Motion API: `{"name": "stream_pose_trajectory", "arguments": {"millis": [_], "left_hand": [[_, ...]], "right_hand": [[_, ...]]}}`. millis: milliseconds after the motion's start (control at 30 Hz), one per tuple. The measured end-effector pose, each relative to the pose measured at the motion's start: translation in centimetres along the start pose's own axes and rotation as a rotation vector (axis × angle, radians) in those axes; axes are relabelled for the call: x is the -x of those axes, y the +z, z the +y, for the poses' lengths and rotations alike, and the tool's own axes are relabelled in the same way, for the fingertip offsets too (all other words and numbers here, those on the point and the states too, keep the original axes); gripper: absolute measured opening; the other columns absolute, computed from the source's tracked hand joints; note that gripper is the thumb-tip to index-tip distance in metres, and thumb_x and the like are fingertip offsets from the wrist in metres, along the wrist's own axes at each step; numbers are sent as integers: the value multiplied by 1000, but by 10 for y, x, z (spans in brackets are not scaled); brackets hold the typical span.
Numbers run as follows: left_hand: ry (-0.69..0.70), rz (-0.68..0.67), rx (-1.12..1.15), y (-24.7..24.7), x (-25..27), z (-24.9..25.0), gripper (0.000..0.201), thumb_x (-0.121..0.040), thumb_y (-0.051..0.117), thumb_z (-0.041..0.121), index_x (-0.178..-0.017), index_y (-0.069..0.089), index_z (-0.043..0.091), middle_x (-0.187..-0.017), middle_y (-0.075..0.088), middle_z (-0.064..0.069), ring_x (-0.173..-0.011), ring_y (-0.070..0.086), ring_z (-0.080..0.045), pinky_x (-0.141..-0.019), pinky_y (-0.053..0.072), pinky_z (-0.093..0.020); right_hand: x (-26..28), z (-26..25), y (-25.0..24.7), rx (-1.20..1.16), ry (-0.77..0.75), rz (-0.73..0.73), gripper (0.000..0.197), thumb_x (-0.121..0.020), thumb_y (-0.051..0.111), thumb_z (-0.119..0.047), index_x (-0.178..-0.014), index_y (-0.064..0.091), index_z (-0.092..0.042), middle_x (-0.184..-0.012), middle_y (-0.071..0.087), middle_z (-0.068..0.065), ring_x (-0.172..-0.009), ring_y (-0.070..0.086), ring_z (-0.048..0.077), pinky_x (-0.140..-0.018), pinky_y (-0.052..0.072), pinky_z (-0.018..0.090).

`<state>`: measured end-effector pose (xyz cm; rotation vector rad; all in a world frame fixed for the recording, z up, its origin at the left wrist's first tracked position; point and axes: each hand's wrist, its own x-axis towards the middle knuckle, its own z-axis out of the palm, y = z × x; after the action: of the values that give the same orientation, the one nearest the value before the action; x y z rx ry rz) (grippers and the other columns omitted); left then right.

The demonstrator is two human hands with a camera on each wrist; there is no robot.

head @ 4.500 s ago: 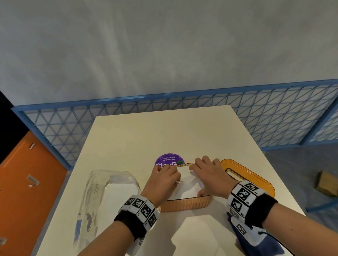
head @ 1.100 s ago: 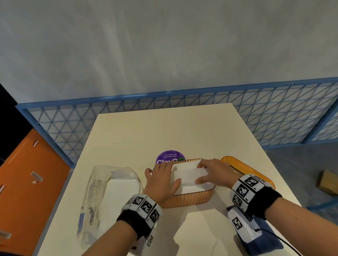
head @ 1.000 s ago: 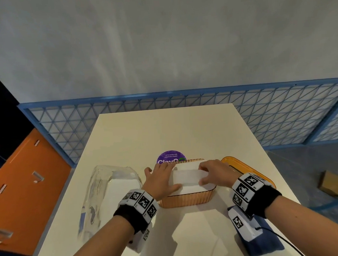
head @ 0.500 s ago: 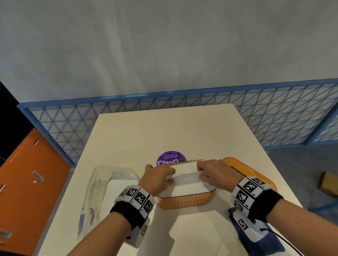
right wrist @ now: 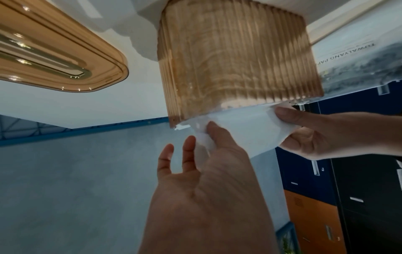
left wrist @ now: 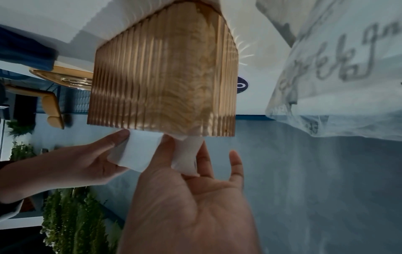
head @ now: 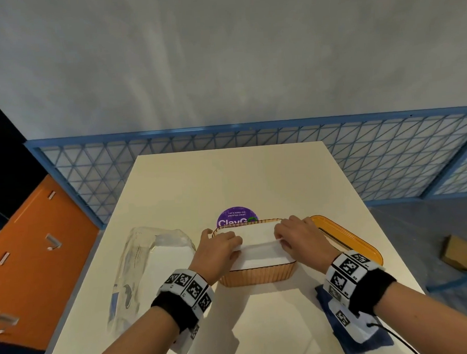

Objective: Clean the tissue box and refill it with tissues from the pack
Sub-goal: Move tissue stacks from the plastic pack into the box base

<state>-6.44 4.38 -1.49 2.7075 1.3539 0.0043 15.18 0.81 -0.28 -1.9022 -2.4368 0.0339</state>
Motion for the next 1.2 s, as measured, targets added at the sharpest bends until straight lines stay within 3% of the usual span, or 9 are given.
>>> {"name": "stream_pose_trajectory", "arguments": {"millis": [100,300,433,567,633,867,1033,1100,1200], "left_hand": [[-9,18,-10,1,-3,-1,22,-98,39,25,-110,56,19,-114,57,5,-110,54,-17,-107,22,-39],[80,58,-48,1,0,4,17,-91,51,19,-102,64,17,-100,65,0,-93,62,-24,-103,30,-44],[86,84,-76,5,7,4,16,-61,80,18,-69,67,25,-66,65,8,-54,63,-14,-71,55,-45],[64,24,-18,5,8,8,15,-88,58,22,-99,69,21,-106,62,4,-97,62,-19,-97,37,-47],[17,-7,36,7,6,4,30,-99,40,30,-117,62,19,-123,52,6,-116,49,-15,-106,27,-41],[-146,-25,155,11,-7,0,33,-100,37,32,-108,62,13,-116,52,2,-112,49,-16,-90,37,-35],[-195,19,-15,12,-10,12,28,-96,42,25,-124,46,19,-130,44,3,-125,41,-19,-101,31,-41],[-170,15,-98,9,-8,22,41,-89,57,21,-128,46,23,-136,44,-1,-127,42,-24,-103,29,-52],[-102,51,-168,4,-7,37,61,-38,91,16,-94,69,26,-108,67,-4,-95,66,-25,-75,53,-45]], "right_hand": [[-3,5,-2,27,35,-3,18,-73,72,-11,-82,59,-18,-82,61,-3,-79,57,19,-66,30,29],[9,4,-1,98,-55,-23,45,-42,90,-16,-75,61,-23,-77,60,-4,-64,57,17,-51,42,29],[17,6,0,40,-153,-42,40,-46,91,-23,-75,64,-29,-84,61,-6,-71,59,16,-57,35,26],[13,9,4,-18,-120,-34,8,-75,74,-25,-79,67,-25,-84,61,-9,-77,48,12,-65,28,27],[7,12,5,-90,-34,-154,17,-92,51,-25,-98,67,-20,-99,60,-5,-88,34,10,-72,25,29],[-7,17,0,-296,210,-288,31,-97,44,-35,-101,63,-11,-72,36,-15,-92,36,13,-90,38,39],[-7,14,5,-250,258,-250,26,-93,49,-42,-93,57,-17,-102,62,1,-105,47,20,-86,38,39],[-7,11,7,-240,281,-210,26,-92,51,-42,-98,56,-17,-98,58,1,-106,49,20,-87,38,39],[-6,7,10,-250,312,-143,19,-89,55,-39,-93,49,-21,-96,54,-2,-104,49,20,-85,38,38]]}}
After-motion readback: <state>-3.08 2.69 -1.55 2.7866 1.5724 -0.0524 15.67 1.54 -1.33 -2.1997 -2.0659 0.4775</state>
